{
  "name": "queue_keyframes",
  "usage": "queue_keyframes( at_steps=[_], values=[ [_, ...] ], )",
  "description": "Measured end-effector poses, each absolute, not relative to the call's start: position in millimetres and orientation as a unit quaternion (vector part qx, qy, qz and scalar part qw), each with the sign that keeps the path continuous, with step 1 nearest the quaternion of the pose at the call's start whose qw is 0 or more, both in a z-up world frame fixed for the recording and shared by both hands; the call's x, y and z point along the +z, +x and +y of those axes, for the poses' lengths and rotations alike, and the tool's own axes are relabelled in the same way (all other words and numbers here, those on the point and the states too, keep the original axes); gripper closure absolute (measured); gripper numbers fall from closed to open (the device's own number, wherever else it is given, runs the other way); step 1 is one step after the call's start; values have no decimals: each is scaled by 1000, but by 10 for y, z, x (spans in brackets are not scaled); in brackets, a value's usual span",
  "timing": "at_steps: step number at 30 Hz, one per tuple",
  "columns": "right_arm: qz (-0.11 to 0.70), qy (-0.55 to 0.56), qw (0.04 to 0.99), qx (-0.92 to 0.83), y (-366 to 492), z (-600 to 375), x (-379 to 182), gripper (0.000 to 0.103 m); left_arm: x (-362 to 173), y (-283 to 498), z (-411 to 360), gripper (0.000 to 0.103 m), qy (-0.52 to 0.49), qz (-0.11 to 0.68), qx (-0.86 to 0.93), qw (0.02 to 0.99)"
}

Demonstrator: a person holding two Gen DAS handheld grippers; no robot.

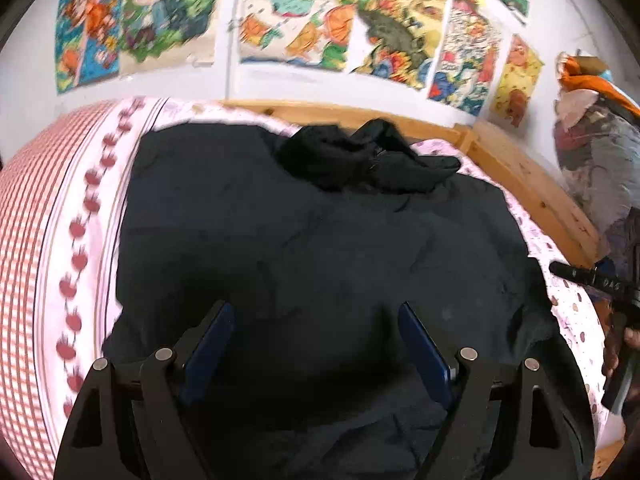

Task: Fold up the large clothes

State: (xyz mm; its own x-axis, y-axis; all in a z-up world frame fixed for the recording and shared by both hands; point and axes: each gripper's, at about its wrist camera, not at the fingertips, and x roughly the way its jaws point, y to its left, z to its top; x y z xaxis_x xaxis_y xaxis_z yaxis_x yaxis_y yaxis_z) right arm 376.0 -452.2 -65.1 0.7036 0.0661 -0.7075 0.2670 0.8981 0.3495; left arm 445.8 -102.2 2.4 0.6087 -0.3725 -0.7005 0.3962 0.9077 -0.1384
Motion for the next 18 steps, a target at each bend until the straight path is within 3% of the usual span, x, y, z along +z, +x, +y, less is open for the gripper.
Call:
queue_keyframes(
  at_steps=[2,3,10,18],
  values=[
    [354,184,916,-45,3754,-4428,-509,41,60,4453,-1097,20,35,373,-225,899],
    [347,168,922,-34,3786,-4351,-464,38,53,4456,-1141,20,44,370,-226,900],
    [428,80,900,17,4327,-3913,-862,38,-366,4632,-1404,18,116,398,-184,891],
    [424,48,904,36,4414,-3897,-1197,28,-687,4660,-1554,15,177,390,-172,887]
  ],
)
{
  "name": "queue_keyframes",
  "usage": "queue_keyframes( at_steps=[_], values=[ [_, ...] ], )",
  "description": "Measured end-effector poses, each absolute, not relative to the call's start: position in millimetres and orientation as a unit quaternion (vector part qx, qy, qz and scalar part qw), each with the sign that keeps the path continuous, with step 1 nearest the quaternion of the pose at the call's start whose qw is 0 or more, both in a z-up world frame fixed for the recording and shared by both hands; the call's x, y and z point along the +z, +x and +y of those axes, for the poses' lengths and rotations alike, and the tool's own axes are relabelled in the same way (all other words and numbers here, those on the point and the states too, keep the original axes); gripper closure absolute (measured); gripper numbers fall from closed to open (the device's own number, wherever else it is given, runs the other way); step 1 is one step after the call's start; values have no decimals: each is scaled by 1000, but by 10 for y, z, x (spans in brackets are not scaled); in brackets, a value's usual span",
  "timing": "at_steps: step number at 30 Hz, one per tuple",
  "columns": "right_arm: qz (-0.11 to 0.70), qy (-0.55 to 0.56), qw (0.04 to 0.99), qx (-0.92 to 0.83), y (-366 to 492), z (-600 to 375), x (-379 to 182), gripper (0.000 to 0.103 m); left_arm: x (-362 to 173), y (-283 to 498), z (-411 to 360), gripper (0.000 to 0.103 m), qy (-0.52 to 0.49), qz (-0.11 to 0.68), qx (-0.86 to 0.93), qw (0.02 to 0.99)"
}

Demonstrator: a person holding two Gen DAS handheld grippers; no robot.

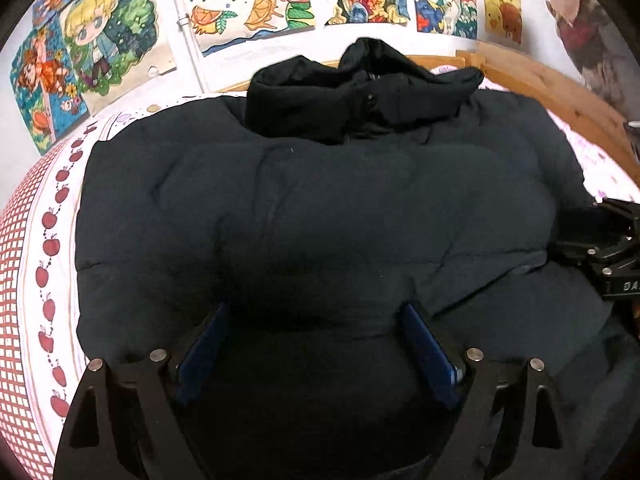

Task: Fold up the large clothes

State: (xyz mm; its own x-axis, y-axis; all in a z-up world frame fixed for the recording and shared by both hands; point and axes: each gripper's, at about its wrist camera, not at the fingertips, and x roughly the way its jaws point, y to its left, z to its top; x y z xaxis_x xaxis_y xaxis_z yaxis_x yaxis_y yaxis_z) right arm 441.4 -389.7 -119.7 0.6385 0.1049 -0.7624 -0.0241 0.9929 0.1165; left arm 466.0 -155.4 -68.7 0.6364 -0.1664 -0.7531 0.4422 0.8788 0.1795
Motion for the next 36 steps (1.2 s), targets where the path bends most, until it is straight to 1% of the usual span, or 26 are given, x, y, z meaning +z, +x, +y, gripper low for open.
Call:
queue_keyframes(
  at_steps=[8,12,15,18,19,24,27,30,33,36],
  values=[
    [403,34,914,28,4322,-3862,-1383,22,-768,4720,-1568,12,181,392,-172,886],
    [401,29,915,25,4288,-3832,-1365,21,-749,4737,-1548,8,170,393,-181,885],
    [396,32,917,31,4241,-3890,-1349,18,-734,4765,-1560,7,177,399,-184,881],
    [373,38,926,39,4091,-3904,-1224,18,-608,4810,-1531,7,186,404,-203,872],
    [354,43,933,44,4003,-3935,-1110,18,-553,4827,-1494,7,181,400,-207,874],
    [302,35,951,58,3920,-4099,-616,14,-192,5012,-1389,7,164,332,-204,906],
    [292,44,953,65,4083,-4201,-369,14,5,5188,-1420,7,139,292,-208,923],
    [295,92,949,62,4387,-4255,-209,14,123,5393,-1437,8,96,262,-204,938],
    [306,161,937,60,4718,-4412,-170,14,98,5680,-1468,8,55,266,-202,941],
    [336,202,919,38,5155,-4417,-295,14,61,5921,-1435,10,5,284,-202,937]
  ],
)
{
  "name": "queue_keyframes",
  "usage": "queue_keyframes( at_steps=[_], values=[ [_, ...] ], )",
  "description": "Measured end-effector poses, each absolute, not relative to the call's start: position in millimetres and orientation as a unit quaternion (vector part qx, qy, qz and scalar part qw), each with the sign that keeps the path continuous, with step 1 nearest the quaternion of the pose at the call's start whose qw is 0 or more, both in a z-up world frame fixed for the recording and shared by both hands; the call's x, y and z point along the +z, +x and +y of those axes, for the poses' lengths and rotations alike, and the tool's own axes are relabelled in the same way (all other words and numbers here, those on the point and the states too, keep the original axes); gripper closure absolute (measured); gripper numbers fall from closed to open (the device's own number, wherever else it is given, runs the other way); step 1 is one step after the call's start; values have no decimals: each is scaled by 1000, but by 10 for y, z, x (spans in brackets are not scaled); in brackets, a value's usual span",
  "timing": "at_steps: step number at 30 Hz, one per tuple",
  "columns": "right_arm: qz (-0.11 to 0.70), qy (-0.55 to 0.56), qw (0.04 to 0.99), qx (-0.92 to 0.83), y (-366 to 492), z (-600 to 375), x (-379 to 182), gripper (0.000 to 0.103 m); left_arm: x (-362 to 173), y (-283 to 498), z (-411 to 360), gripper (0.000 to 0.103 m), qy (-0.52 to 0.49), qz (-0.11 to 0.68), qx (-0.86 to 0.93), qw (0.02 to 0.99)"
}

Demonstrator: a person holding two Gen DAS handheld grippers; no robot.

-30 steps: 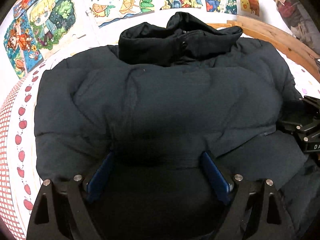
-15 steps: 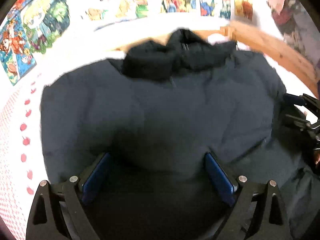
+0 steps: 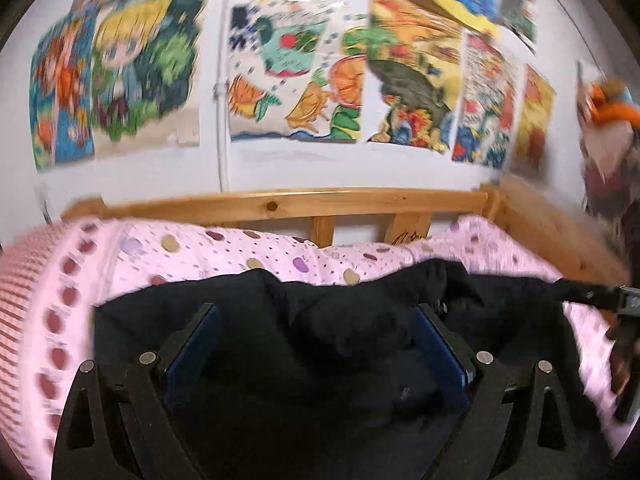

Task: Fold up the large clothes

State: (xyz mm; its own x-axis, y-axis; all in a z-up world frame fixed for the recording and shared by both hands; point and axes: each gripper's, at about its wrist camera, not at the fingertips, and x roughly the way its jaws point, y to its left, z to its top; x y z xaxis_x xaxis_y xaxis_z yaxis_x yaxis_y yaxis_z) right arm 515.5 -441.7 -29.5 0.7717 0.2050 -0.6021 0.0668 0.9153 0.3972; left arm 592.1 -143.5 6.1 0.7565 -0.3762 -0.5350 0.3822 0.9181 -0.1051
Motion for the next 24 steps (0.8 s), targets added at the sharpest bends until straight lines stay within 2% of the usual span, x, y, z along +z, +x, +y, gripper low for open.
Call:
queue_keyframes(
  at_steps=[1,2,3,4,6,8,10,12,15,21,24],
  values=[
    [337,219,915,31,5256,-4454,-323,15,35,6005,-1429,12,-19,296,-206,932],
    [336,236,912,27,5330,-4485,-339,18,9,6058,-1428,19,-38,306,-212,927],
    [335,252,908,23,5392,-4508,-364,30,-16,6087,-1441,29,-49,316,-213,923],
    [339,264,903,18,5454,-4519,-393,36,-51,6139,-1447,35,-61,327,-215,918],
    [350,285,892,6,5553,-4556,-464,57,-125,6206,-1484,49,-71,351,-218,908],
    [371,286,884,-5,5664,-4547,-568,66,-182,6227,-1534,57,-65,367,-224,900],
    [389,279,878,0,5714,-4484,-688,70,-245,6215,-1594,65,-50,381,-230,894],
    [402,267,876,8,5716,-4410,-769,84,-305,6180,-1681,78,-5,389,-219,895],
    [411,213,886,15,5670,-4280,-828,87,-407,6092,-1777,83,70,383,-204,898],
    [450,158,879,26,5859,-4202,-1089,89,-809,6148,-1982,84,170,399,-169,885],
    [455,116,883,18,5970,-4054,-1336,89,-934,6185,-2027,84,186,401,-158,883]
  ],
)
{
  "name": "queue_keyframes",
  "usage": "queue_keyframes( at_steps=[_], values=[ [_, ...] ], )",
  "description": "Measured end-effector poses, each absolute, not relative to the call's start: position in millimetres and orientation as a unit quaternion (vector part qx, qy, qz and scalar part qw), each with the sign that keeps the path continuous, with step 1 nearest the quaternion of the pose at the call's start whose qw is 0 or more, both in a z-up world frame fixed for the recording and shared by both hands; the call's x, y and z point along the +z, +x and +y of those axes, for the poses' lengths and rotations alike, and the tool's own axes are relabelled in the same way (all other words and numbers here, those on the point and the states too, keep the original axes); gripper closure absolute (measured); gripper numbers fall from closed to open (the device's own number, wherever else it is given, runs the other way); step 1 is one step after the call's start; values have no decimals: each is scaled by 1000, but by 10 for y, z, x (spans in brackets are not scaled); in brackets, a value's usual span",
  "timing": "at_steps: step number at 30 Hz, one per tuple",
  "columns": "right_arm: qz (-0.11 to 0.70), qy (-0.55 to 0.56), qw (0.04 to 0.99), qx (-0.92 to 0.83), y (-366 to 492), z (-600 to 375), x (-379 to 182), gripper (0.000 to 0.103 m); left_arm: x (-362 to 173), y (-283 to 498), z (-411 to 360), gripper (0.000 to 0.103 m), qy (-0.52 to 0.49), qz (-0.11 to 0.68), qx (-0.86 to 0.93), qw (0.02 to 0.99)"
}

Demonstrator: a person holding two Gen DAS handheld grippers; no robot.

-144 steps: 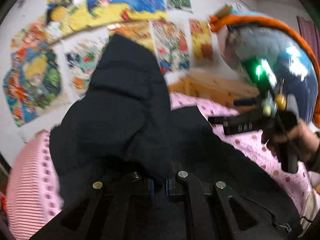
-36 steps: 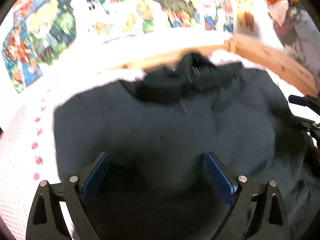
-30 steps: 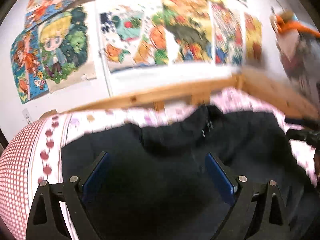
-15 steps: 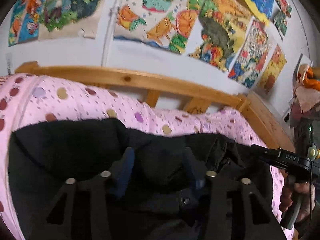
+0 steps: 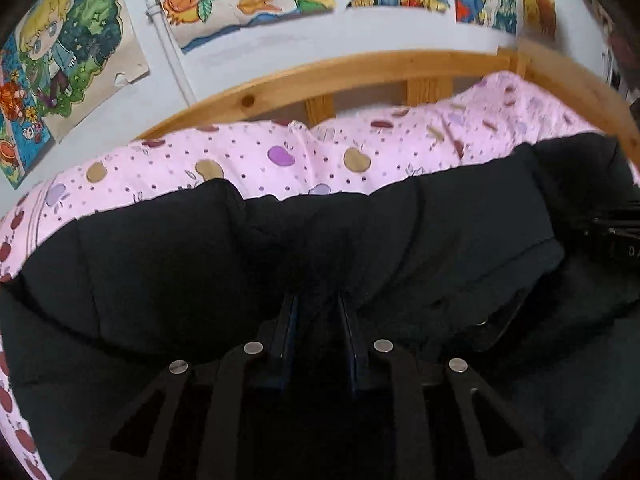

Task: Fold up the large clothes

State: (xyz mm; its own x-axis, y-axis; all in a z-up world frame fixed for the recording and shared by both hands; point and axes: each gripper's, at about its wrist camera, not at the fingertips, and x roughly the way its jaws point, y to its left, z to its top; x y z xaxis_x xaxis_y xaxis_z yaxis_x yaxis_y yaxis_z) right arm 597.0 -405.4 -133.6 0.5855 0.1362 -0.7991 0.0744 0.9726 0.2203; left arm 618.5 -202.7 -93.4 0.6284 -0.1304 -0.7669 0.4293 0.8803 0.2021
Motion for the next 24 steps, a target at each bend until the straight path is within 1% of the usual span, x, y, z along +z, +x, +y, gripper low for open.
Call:
queue_keyframes(
  at_steps=[2,4,7,8,10,12,14,15,17,19,23,24],
  values=[
    [451,108,886,12,6004,-4000,-1416,89,-954,6204,-2018,84,184,402,-160,883],
    [447,105,888,10,6003,-3974,-1440,89,-889,6202,-1952,83,161,398,-172,887],
    [414,107,904,18,5865,-3986,-1322,88,-680,6192,-1691,81,72,388,-211,894],
    [399,117,909,24,5780,-4012,-1225,85,-609,6186,-1595,81,38,382,-224,896],
    [366,129,921,31,5632,-4046,-1000,76,-420,6169,-1389,80,-45,357,-253,898],
    [321,113,940,27,5533,-4026,-737,57,-308,6173,-1307,79,-94,344,-274,893],
    [273,84,958,34,5513,-3928,-466,51,-260,6183,-1368,79,-81,340,-271,897],
    [265,75,960,47,5562,-3873,-367,51,-262,6171,-1430,79,-57,337,-263,902],
    [273,72,956,78,5729,-3782,-271,51,-312,6122,-1486,79,-32,333,-259,906],
    [303,86,942,117,5939,-3678,-319,51,-358,6098,-1491,79,-24,335,-261,905],
    [373,56,916,139,6079,-3443,-666,55,-349,6155,-1350,79,-65,332,-287,896],
    [381,54,912,143,6063,-3419,-725,55,-336,6145,-1302,79,-85,318,-308,893]
  ],
)
